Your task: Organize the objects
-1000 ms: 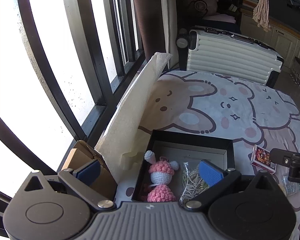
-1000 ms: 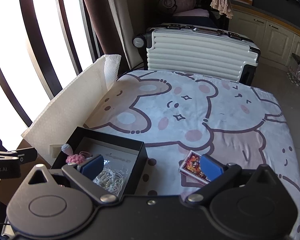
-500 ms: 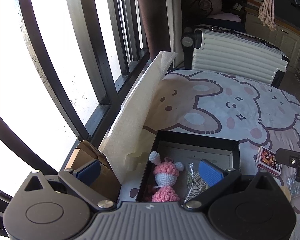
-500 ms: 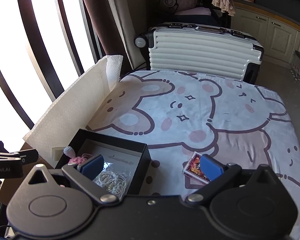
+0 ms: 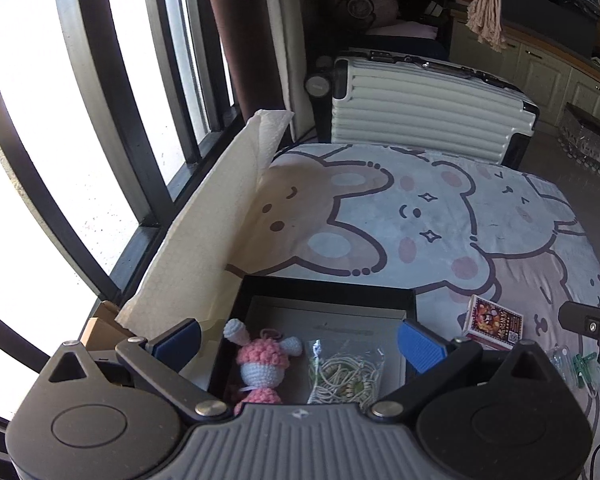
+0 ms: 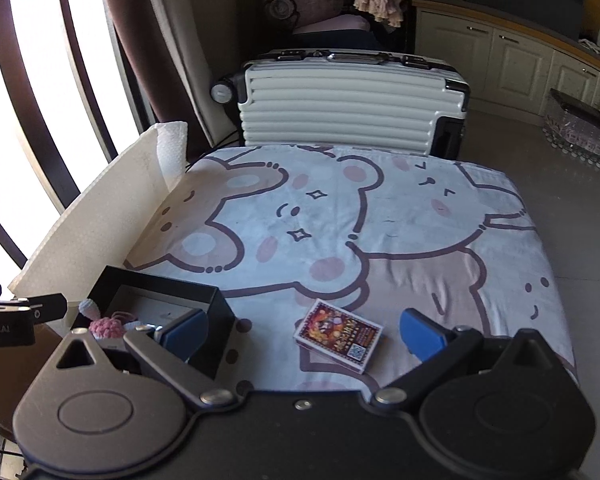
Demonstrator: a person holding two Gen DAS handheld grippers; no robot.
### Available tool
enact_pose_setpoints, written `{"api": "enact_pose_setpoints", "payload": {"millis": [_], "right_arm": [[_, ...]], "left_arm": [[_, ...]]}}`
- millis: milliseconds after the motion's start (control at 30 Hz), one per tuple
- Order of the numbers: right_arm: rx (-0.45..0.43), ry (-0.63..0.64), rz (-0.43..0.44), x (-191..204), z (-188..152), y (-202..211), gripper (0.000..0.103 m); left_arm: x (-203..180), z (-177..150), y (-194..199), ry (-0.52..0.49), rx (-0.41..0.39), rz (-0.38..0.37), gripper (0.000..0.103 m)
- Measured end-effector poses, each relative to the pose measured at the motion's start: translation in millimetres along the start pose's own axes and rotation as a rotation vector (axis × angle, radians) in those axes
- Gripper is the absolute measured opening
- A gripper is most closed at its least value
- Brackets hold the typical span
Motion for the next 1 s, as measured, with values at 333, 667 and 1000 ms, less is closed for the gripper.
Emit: {"api": "enact_pose_setpoints", "payload": {"millis": [333,667,1000], "right_arm": [[0.004,-0.071,-0.078,-57,-9,15,0.103],[0.019,-0.123,-0.149,-98,-18,24,0.103],[0.018,-0.141,-0.171,-112,-21,28,0.103]], "left_arm": [[-53,3,-4,-0.061,0.003,-0.067,0.103],[-86,3,-4,-0.088,0.008,-0.106,0.103],[-100,3,-5,-0.105,0.013,-0.113,0.103]]}}
Point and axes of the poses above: each gripper's, at about its wrist camera, not at the fingertips, and y roughly against the way its jaws point, x to its left, z to its top, the point moved 5 cm from there along -y, roughly the way its jaws point
